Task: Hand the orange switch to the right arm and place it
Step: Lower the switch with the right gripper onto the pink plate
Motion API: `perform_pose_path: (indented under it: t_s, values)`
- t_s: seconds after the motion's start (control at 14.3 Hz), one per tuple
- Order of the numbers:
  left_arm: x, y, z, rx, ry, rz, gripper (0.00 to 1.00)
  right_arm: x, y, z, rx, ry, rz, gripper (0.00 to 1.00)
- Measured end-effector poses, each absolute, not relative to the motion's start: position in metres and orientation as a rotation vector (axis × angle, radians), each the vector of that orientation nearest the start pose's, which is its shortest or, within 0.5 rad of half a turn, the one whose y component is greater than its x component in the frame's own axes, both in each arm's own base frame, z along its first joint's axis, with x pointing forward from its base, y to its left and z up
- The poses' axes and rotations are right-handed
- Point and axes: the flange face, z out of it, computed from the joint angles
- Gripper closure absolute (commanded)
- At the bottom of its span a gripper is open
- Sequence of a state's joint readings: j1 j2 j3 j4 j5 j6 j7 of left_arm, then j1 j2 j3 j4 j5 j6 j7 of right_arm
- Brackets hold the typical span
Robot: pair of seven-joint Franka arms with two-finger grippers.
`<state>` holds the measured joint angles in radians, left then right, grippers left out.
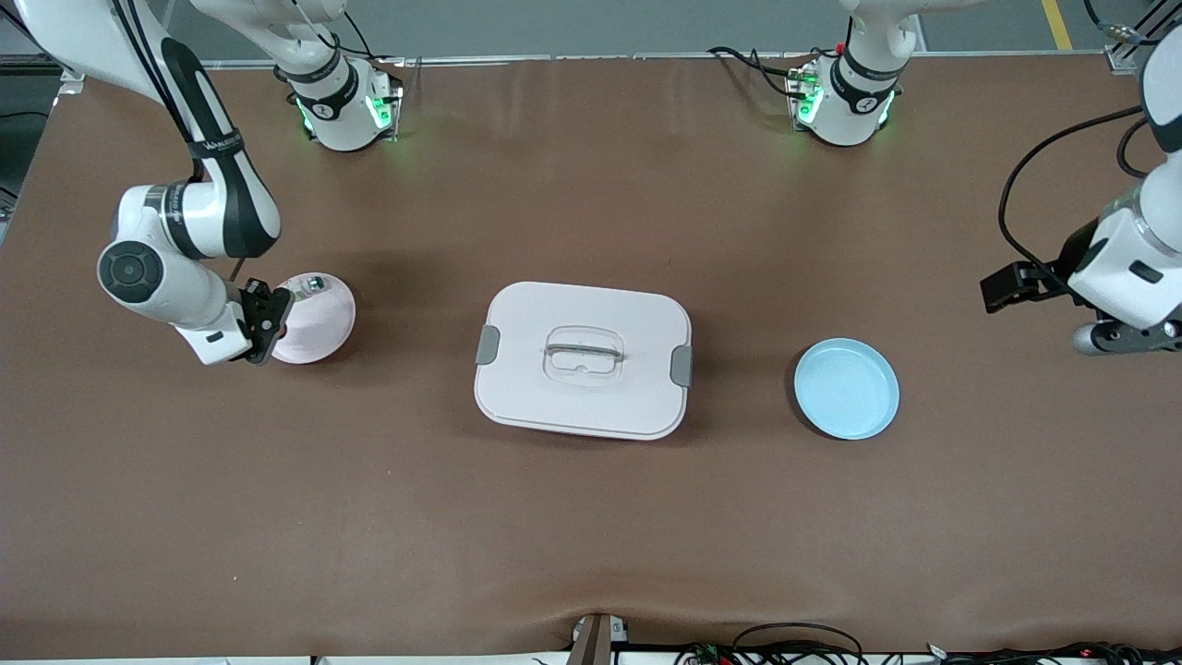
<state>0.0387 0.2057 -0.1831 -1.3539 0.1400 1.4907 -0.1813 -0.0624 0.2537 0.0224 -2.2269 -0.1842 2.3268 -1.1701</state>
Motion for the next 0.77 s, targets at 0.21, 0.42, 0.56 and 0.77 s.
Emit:
perform_pose_path:
  t_s: [0.21, 0.42, 0.56, 0.77]
  values:
    - [0.59, -0.051, 0.622, -3.062, -0.105, 0.053, 0.0, 0.525, -0.02, 0.231, -2.519, -1.856, 0.31, 1.0]
    - [0.573, -0.04, 0.635, -3.127, -0.15, 0.053, 0.0, 0.519, -0.013, 0.222, -2.523, -1.845, 0.313, 1.0]
    - [0.562, -0.038, 0.636, -3.138, -0.154, 0.064, 0.0, 0.515, -0.009, 0.214, -2.523, -1.846, 0.306, 0.99]
    - [0.55, -0.044, 0.634, -3.136, -0.137, 0.069, 0.0, 0.511, -0.007, 0.206, -2.527, -1.851, 0.283, 0.98]
